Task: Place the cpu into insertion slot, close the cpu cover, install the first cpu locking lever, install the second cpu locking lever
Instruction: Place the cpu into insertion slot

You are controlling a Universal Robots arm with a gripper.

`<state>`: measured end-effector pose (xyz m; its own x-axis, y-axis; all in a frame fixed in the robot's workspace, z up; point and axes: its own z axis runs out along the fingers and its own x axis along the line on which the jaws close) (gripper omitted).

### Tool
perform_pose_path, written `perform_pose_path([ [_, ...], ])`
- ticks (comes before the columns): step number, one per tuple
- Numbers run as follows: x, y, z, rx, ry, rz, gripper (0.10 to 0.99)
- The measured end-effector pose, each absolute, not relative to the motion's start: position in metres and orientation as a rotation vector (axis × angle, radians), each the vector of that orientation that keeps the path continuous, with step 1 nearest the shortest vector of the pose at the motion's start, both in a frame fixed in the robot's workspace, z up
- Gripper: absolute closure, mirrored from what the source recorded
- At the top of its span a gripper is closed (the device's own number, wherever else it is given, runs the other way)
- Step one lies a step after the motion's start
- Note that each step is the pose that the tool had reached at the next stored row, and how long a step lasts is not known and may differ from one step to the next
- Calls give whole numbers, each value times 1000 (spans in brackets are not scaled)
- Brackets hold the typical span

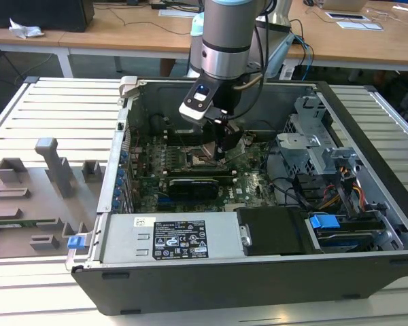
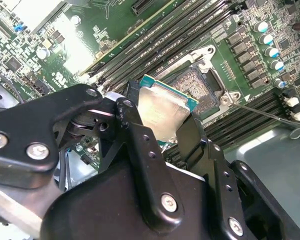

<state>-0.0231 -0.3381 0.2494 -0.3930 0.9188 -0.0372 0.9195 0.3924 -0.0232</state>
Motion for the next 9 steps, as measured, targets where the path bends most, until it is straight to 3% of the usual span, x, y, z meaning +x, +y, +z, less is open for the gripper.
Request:
perform_pose_path([
  [9, -23, -338, 249, 1813, 2542, -67, 545],
])
